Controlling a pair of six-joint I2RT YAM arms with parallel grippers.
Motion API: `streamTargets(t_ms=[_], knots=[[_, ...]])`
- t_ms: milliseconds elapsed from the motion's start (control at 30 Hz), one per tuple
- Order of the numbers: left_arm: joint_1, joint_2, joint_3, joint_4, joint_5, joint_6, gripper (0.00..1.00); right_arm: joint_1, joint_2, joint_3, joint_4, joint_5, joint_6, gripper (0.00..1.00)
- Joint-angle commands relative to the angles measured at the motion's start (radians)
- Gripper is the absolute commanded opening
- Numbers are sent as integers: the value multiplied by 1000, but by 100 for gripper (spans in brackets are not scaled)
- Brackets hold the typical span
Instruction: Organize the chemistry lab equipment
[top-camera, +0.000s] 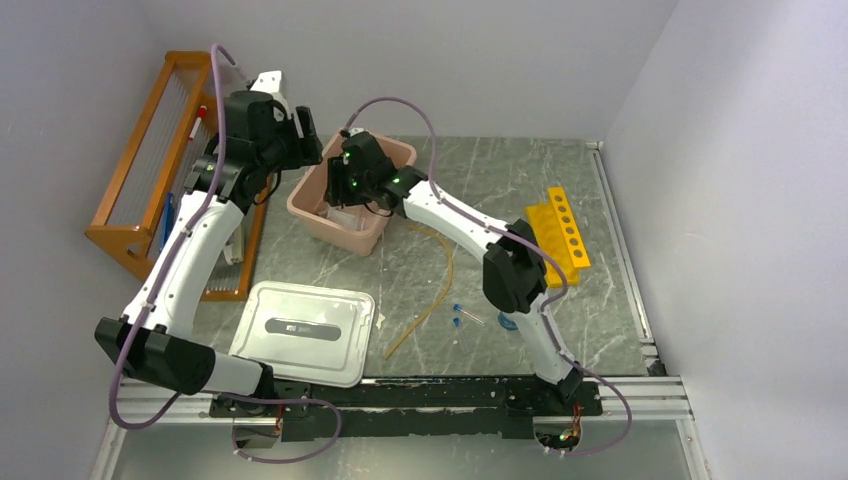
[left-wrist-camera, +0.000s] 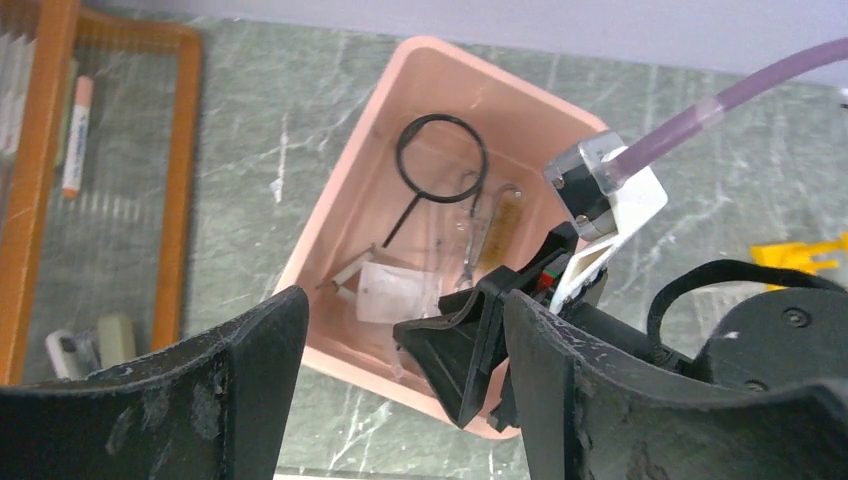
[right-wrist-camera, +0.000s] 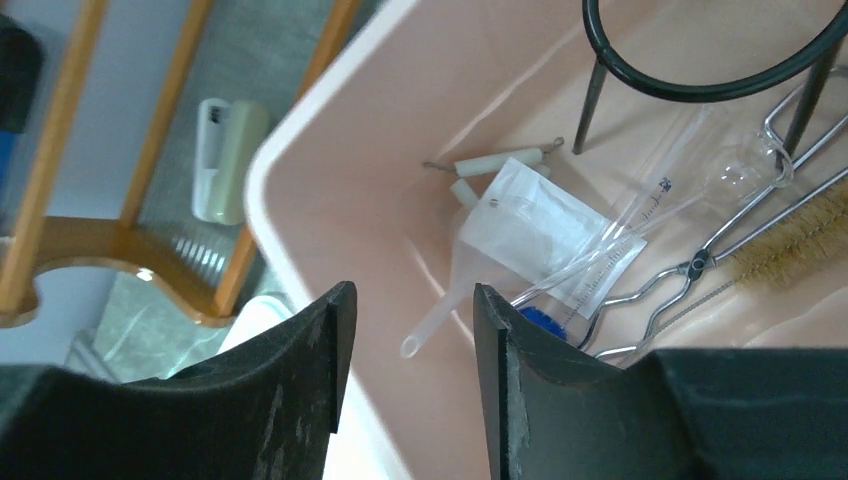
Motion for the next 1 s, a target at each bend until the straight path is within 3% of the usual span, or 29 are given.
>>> streamTargets(t_ms=[0,133,267,367,567,700,967], knots=[[6,-6,67,14,159,42,76,-32,-160,-28,4,-33,5,50],[6,-22,66,50,296,85,77,-80,-326,-193,-6,8,-3,50],[6,-44,52,81,350,111,82,-126,-508,-359,-78,149,-41,51],[6,-72,18,104,395,158,97,-169,-631,-488,-156,268,-34,55],[6,-158,-117,227,492,238,97,-198,-796,-733,-261,353,-141,56],[5,-165,-157,282,608,221,96,-201,-818,-890,-195,266,-357,55],[-21,-149,-211,446,694,72,94,-226,-642,-882,-153,137,-761,54]])
